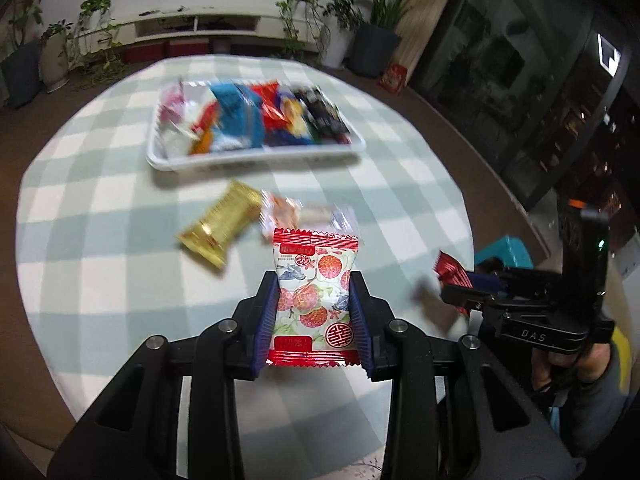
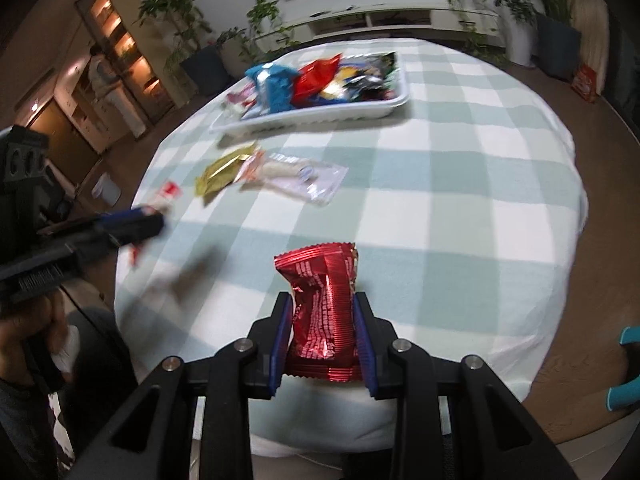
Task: Organize snacks
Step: 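Grasp the red-and-white candy pack with the left gripper while the right gripper grasps the red foil pack, then carry both packs over the white tray and open both grippers to release them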
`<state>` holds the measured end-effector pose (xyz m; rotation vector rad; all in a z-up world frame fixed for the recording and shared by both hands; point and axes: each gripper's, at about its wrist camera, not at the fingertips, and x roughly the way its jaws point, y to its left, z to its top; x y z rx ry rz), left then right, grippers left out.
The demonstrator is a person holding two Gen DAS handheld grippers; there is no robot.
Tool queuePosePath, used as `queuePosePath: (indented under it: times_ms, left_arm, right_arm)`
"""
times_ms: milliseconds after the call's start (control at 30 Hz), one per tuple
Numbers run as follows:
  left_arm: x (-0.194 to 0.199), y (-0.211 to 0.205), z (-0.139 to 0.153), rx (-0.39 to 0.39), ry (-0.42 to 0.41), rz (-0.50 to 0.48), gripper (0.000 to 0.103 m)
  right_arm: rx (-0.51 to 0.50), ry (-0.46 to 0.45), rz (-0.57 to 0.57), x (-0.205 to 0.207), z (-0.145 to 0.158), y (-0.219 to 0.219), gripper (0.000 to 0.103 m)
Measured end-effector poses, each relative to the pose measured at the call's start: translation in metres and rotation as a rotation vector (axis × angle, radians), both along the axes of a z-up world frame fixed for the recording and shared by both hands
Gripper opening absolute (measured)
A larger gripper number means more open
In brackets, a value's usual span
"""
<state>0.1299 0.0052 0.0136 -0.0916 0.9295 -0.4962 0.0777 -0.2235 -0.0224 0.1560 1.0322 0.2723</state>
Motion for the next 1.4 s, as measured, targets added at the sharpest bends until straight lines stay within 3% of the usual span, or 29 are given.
queuePosePath:
  times_ms: [200,300,433,567,700,900,1200,1400]
  left_arm:
    - [0.060,0.047,0.037,-0.060,-0.049,0.085,0.032]
    - [0.094,0.060,0.053,-0.055,-0.074,0.118,0.032]
    - [0.143,0.065,0.076,-0.025,-0.110,0.143,0.032]
    - [0.193,0.063,0.082,-0.002,-0.106,0.150,0.032]
    - [0.233,0.053,0.063,0.028,-0.077,0.135,0.032]
    - [0.277,0.044,0.027,0.035,-0.033,0.128,0.032]
    - [0.302,0.024,-0.023,0.091,0.020,0.111,0.034]
    - [0.305,0.016,-0.041,0.132,0.034,0.102,0.034]
  right_arm:
    - [-0.016,-0.077,-0.103,0.039,0.041,-0.036,0.033]
    - [-0.019,-0.136,-0.122,0.067,0.072,-0.042,0.033]
    - [-0.003,-0.194,-0.117,0.121,0.106,-0.034,0.033]
    - [-0.019,-0.210,-0.088,0.170,0.115,-0.007,0.033]
    - [-0.037,-0.196,-0.044,0.211,0.105,0.020,0.033]
    - [-0.069,-0.114,-0.025,0.261,0.066,0.046,0.033]
    - [-0.151,-0.046,-0.001,0.285,0.022,0.067,0.033]
    - [-0.171,-0.017,0.006,0.288,0.006,0.069,0.033]
